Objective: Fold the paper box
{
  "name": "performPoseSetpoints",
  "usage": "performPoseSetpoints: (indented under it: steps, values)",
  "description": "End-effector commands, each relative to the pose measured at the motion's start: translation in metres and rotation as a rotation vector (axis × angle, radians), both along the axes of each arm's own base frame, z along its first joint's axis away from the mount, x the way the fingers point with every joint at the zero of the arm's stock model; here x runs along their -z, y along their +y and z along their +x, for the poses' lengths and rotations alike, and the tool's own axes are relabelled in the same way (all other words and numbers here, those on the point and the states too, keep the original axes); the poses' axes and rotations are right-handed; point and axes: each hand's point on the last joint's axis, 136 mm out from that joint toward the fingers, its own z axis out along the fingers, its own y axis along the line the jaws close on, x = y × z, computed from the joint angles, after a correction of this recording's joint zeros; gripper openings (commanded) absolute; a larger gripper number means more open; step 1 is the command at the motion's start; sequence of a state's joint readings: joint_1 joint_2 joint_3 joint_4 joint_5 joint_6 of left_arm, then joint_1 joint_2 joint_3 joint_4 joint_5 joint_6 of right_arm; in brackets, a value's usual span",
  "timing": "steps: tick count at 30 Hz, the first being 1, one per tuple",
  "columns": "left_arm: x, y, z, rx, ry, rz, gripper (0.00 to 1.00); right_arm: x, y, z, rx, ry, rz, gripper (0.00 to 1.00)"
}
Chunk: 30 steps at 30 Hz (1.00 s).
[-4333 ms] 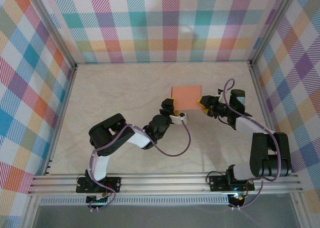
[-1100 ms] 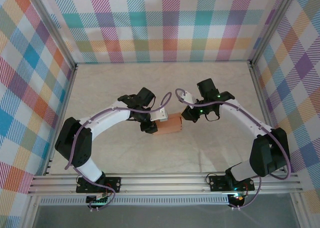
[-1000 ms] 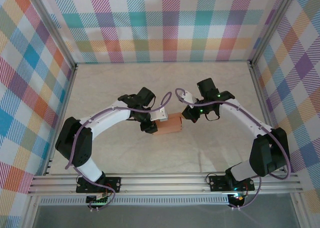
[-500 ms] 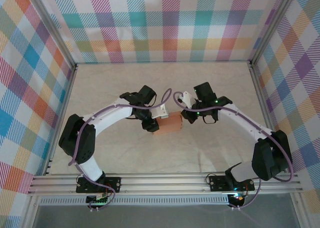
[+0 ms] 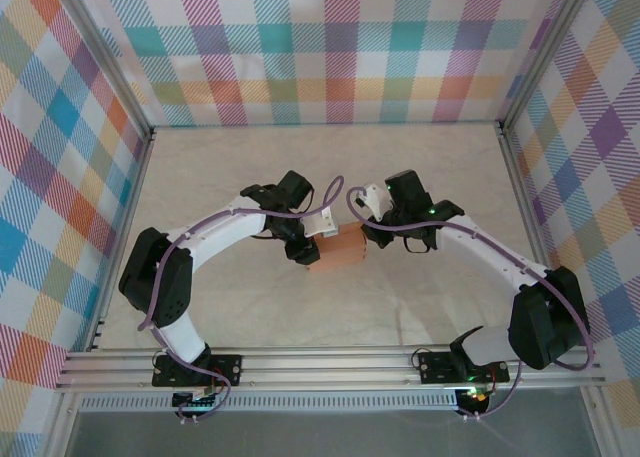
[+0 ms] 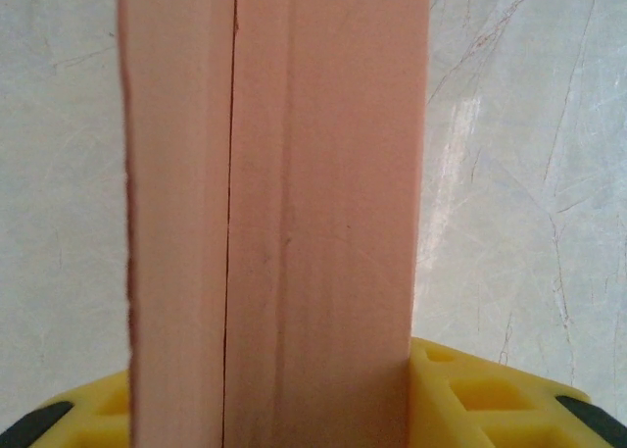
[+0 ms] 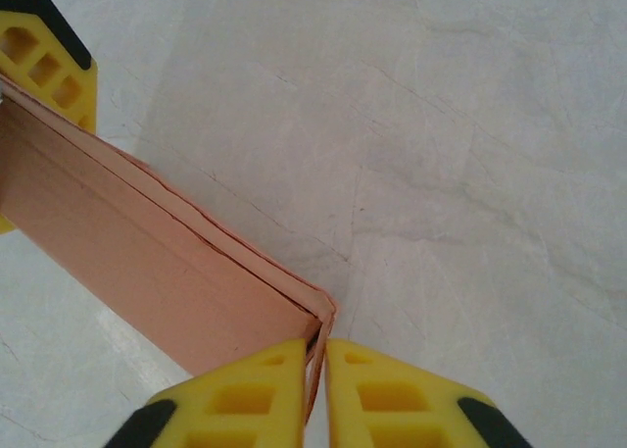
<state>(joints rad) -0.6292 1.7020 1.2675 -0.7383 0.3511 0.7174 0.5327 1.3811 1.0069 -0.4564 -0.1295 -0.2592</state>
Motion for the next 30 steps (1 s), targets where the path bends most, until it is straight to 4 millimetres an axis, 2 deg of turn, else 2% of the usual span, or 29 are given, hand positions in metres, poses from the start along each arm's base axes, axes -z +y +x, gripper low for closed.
performPoseSetpoints:
  steps: [1,6,8,10,19,22,30]
  values:
    - [0.011,0.003,-0.008,-0.008,0.064,0.020,0.43,-0.002,0.006,0.002,-0.005,0.009,0.008,0.02]
    - [0.012,0.002,-0.006,-0.016,0.058,0.015,0.46,-0.004,0.007,0.005,0.005,0.001,0.018,0.00]
    - [0.012,0.001,-0.004,-0.028,0.052,0.011,0.55,-0.005,0.008,0.006,0.016,-0.005,0.034,0.00]
    - [0.011,0.000,-0.002,-0.035,0.045,0.006,0.58,-0.004,0.010,0.007,0.033,-0.006,0.051,0.00]
    - [0.012,0.000,0.001,-0.055,0.053,0.014,0.56,-0.005,0.015,0.005,0.203,-0.016,0.094,0.00]
    - [0.011,0.000,0.001,-0.057,0.057,0.018,0.53,-0.004,0.012,0.005,0.273,-0.011,0.116,0.00]
    - [0.015,-0.002,0.003,-0.074,0.063,0.023,0.52,0.003,0.005,0.004,0.462,0.020,0.160,0.00]
